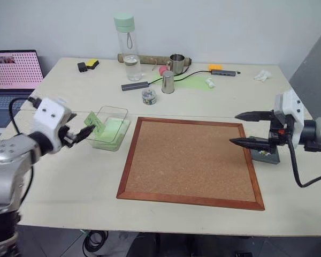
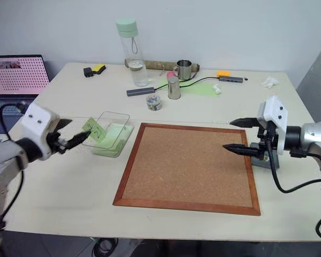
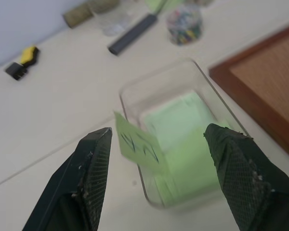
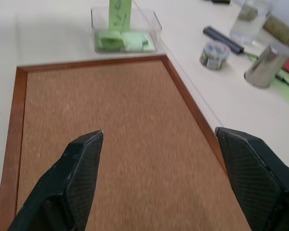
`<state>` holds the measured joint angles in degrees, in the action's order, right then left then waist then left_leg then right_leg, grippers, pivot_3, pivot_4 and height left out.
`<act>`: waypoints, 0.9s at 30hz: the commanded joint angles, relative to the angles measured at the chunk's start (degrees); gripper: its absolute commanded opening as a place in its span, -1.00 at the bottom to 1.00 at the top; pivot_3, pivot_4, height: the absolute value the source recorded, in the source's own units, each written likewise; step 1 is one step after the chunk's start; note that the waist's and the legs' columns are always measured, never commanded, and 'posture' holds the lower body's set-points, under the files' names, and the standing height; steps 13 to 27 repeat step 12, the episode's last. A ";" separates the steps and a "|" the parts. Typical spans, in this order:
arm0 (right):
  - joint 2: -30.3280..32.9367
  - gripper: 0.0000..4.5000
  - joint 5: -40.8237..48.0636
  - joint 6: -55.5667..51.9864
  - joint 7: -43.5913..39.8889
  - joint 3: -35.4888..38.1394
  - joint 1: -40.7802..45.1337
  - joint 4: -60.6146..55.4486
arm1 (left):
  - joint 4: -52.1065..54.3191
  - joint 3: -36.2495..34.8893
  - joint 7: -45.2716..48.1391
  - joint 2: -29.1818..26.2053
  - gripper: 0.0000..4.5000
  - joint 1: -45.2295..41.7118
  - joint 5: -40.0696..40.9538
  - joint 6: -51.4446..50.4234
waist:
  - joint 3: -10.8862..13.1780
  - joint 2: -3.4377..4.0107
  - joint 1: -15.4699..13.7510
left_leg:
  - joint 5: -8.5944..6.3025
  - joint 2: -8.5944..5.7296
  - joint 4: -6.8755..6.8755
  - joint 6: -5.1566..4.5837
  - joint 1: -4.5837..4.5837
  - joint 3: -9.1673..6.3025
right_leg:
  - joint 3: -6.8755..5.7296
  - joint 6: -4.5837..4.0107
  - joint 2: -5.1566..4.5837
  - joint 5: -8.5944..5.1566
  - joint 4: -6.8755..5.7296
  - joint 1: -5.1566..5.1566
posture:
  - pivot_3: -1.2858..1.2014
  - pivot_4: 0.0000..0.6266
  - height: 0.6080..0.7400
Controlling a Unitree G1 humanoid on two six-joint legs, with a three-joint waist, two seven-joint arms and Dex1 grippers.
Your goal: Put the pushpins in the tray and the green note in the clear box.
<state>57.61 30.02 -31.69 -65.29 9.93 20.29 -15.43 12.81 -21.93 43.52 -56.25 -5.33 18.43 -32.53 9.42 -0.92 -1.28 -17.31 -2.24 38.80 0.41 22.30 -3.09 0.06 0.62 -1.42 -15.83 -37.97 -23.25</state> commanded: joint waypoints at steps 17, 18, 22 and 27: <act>7.77 0.72 -6.45 11.42 -6.42 14.43 -16.01 12.93 | -13.61 -12.81 15.90 -3.85 0.45 14.59 -0.04 13.61 | 0.06 0.20 -0.03 | -0.10 0.02 -0.01 -0.19 -0.09 0.05 | -0.05 -0.05 -0.06 0.02 -0.05 0.06 | 0.03 -0.52 1.00; 7.77 0.72 -6.45 11.42 -6.42 14.43 -16.01 12.93 | -13.61 -12.81 15.90 -3.85 0.45 14.59 -0.04 13.61 | 0.06 0.20 -0.03 | -0.10 0.02 -0.01 -0.19 -0.09 0.05 | -0.05 -0.05 -0.06 0.02 -0.05 0.06 | 0.03 -0.52 1.00; 7.77 0.72 -6.45 11.42 -6.42 14.43 -16.01 12.93 | -13.61 -12.81 15.90 -3.85 0.45 14.59 -0.04 13.61 | 0.06 0.20 -0.03 | -0.10 0.02 -0.01 -0.19 -0.09 0.05 | -0.05 -0.05 -0.06 0.02 -0.05 0.06 | 0.03 -0.52 1.00; 7.77 0.72 -6.45 11.42 -6.42 14.43 -16.01 12.93 | -13.61 -12.81 15.90 -3.85 0.45 14.59 -0.04 13.61 | 0.06 0.20 -0.03 | -0.10 0.02 -0.01 -0.19 -0.09 0.05 | -0.05 -0.05 -0.06 0.02 -0.05 0.06 | 0.03 -0.52 1.00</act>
